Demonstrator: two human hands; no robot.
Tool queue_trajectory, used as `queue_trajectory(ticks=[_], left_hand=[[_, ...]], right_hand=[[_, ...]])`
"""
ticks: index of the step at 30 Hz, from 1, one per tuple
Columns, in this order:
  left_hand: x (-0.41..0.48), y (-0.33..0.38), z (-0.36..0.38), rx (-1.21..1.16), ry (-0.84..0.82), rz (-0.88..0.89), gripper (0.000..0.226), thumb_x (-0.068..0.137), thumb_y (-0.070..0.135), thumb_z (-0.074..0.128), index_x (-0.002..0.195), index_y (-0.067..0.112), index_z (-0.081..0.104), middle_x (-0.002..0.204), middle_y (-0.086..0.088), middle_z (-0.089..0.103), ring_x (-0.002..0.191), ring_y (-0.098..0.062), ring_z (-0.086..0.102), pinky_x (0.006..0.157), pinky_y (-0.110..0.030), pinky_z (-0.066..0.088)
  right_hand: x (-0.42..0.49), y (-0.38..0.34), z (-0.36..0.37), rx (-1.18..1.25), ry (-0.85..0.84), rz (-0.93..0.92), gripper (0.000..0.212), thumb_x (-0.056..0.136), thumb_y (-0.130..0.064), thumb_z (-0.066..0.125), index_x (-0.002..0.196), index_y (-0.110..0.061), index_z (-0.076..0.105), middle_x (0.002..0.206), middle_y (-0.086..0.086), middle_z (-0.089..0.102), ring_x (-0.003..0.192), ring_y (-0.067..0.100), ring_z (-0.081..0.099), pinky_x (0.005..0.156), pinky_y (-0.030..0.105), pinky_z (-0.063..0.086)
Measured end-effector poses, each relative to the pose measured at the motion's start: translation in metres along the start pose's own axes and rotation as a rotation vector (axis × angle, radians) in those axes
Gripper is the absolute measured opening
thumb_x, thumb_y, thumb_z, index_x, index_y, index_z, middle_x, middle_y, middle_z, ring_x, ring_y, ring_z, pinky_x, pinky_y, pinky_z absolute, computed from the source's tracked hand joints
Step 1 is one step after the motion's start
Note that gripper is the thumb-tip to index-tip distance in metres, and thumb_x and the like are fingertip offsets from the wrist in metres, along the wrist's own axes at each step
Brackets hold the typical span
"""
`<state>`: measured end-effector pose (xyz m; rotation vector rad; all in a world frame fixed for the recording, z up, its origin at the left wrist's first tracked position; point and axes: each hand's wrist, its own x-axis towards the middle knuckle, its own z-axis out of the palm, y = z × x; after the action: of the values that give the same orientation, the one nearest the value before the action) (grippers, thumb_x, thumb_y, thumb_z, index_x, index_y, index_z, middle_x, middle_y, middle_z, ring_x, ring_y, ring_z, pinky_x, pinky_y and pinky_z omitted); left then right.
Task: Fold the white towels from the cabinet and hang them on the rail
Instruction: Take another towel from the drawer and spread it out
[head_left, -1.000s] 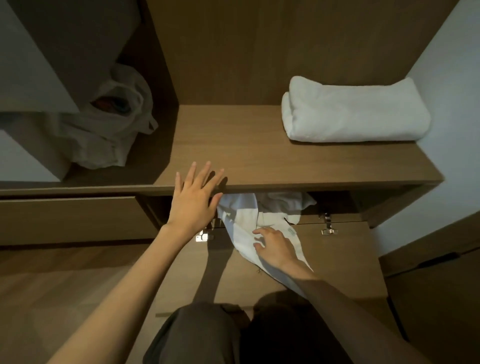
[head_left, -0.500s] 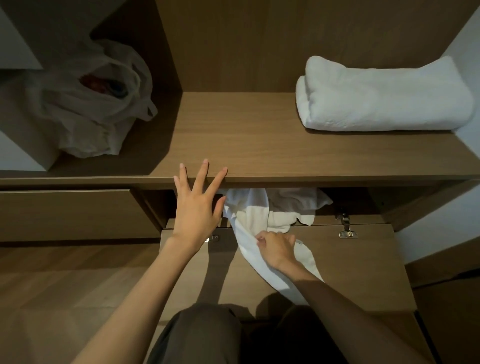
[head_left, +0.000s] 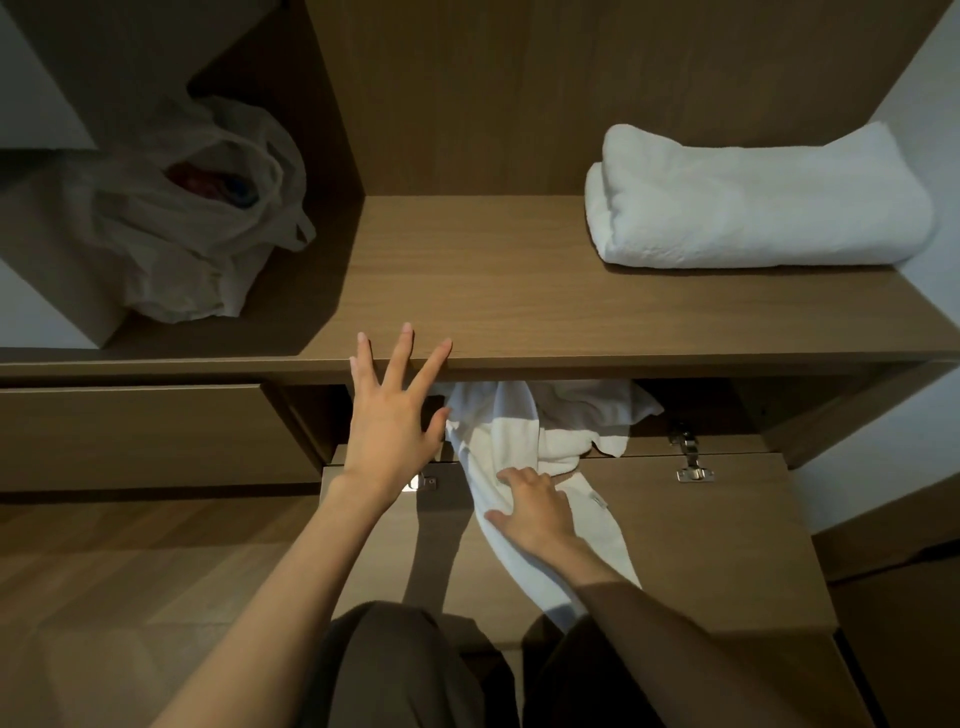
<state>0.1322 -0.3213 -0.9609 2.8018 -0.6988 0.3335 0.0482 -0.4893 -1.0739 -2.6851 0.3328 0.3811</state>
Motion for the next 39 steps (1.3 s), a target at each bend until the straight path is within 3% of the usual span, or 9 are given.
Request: queue_trajectory(ticks=[6,12,16,18,21,26,30,33,39], left_hand=[[0.001,0.001,0.001,0.018,0.002,0.001,0.077,0.090,0.039,0.058,0.152,0.037,0.012,0.162,-0.005,0.003,0.144,-0.045,-0.011,0.112,-0.051,-0.007],[0.001,0.002,0.001,0.025,-0.010,-0.007,0.081,0.088,0.038,0.060,0.152,0.036,0.012,0.161,-0.006,0.004,0.143,-0.047,-0.009,0.112,-0.053,-0.005],[0.012,0.009,-0.034,0.067,-0.363,-0.086,0.084,0.091,0.044,0.056,0.151,0.041,-0.004,0.161,-0.004,-0.007,0.142,-0.048,-0.010,0.117,-0.055,0.004],[0.016,0.022,-0.066,-0.023,-0.539,-0.100,0.085,0.091,0.040,0.057,0.151,0.041,-0.004,0.162,-0.003,-0.005,0.144,-0.045,-0.009,0.118,-0.055,0.007],[0.009,0.061,-0.123,-0.021,-0.495,0.055,0.082,0.092,0.031,0.058,0.152,0.035,0.004,0.161,0.004,0.010,0.148,-0.031,-0.002,0.120,-0.049,0.003],[0.017,0.121,-0.232,-0.293,-0.511,0.082,0.068,0.087,0.038,0.065,0.146,0.035,0.031,0.154,0.011,0.030,0.147,-0.022,0.013,0.117,-0.049,0.010],[0.044,0.150,-0.339,-0.516,-0.364,0.075,0.018,0.086,0.034,0.061,0.101,0.026,0.057,0.104,0.009,0.062,0.107,-0.020,0.057,0.089,-0.040,0.040],[0.059,0.172,-0.429,-0.519,-0.280,0.130,0.009,0.086,0.025,0.054,0.092,0.020,0.051,0.089,0.004,0.059,0.086,-0.024,0.057,0.070,-0.032,0.034],[0.060,0.200,-0.563,-0.727,-0.417,0.182,0.018,0.071,0.046,0.049,0.085,0.034,0.052,0.123,0.008,0.055,0.109,-0.008,0.051,0.092,-0.030,0.044]], right_hand=[[0.014,0.002,0.017,-0.046,0.056,0.015,0.021,0.098,-0.033,0.050,0.116,-0.022,0.049,0.112,0.007,0.066,0.099,0.031,0.062,0.089,0.040,0.048],[-0.027,0.001,-0.068,0.160,0.148,-0.171,0.023,0.099,-0.033,0.046,0.116,-0.019,0.051,0.101,0.002,0.064,0.085,0.020,0.064,0.080,0.036,0.053],[-0.066,-0.004,-0.142,-0.138,0.115,-0.302,0.024,0.097,-0.035,0.048,0.117,-0.021,0.052,0.105,-0.001,0.062,0.092,0.021,0.061,0.076,0.030,0.045],[-0.089,-0.007,-0.170,-0.203,0.141,-0.390,0.020,0.091,-0.032,0.054,0.108,-0.022,0.055,0.095,0.000,0.063,0.083,0.023,0.060,0.066,0.027,0.034],[-0.124,-0.018,-0.224,-0.099,0.156,-0.351,0.015,0.077,-0.032,0.059,0.090,-0.027,0.053,0.071,-0.003,0.053,0.061,0.021,0.049,0.061,0.025,0.029],[-0.172,-0.066,-0.381,-0.133,0.014,-0.317,0.014,0.080,-0.036,0.064,0.089,-0.031,0.054,0.087,-0.005,0.064,0.081,0.020,0.057,0.068,0.033,0.042],[-0.228,-0.112,-0.511,-0.035,0.083,-0.318,0.013,0.079,-0.034,0.065,0.079,-0.030,0.052,0.077,-0.010,0.062,0.075,0.011,0.056,0.065,0.032,0.044],[-0.266,-0.140,-0.590,0.048,0.141,-0.284,0.010,0.080,-0.034,0.069,0.080,-0.031,0.059,0.077,-0.012,0.063,0.073,0.006,0.057,0.062,0.030,0.046],[-0.338,-0.182,-0.694,0.133,0.262,-0.252,0.026,0.077,-0.020,0.070,0.071,-0.032,0.048,0.073,-0.009,0.059,0.068,0.007,0.052,0.055,0.026,0.037]])
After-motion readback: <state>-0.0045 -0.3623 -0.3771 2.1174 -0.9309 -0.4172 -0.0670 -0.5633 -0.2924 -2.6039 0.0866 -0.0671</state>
